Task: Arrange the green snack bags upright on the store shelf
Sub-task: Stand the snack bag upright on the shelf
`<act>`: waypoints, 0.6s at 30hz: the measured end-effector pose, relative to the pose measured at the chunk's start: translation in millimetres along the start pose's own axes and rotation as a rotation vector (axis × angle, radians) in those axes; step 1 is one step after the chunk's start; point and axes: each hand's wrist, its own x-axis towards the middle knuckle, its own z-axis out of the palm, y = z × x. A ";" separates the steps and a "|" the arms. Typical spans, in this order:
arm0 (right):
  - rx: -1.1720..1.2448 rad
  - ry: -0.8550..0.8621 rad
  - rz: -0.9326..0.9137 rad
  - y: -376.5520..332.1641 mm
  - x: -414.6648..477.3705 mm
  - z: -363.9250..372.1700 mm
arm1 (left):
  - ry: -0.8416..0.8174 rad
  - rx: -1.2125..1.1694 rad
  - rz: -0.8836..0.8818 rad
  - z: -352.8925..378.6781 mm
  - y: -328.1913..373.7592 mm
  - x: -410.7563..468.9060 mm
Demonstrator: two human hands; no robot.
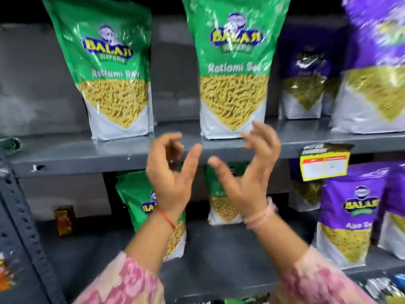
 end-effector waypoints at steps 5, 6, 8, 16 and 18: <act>-0.027 -0.140 0.512 47.0 97.3 -0.7 | -0.195 0.021 -0.349 64.3 -7.7 88.5; 0.021 -0.201 0.645 54.5 104.3 0.2 | -0.238 0.035 -0.435 72.4 -14.0 96.2; 0.077 -0.307 0.825 69.0 109.5 2.7 | -0.304 0.007 -0.571 82.0 -26.5 100.4; 0.326 -0.417 1.018 94.6 108.0 -0.2 | -0.452 -0.050 -0.657 81.2 -41.0 92.6; 0.306 -0.387 0.990 90.5 107.6 -1.2 | -0.436 -0.044 -0.641 78.9 -35.6 92.0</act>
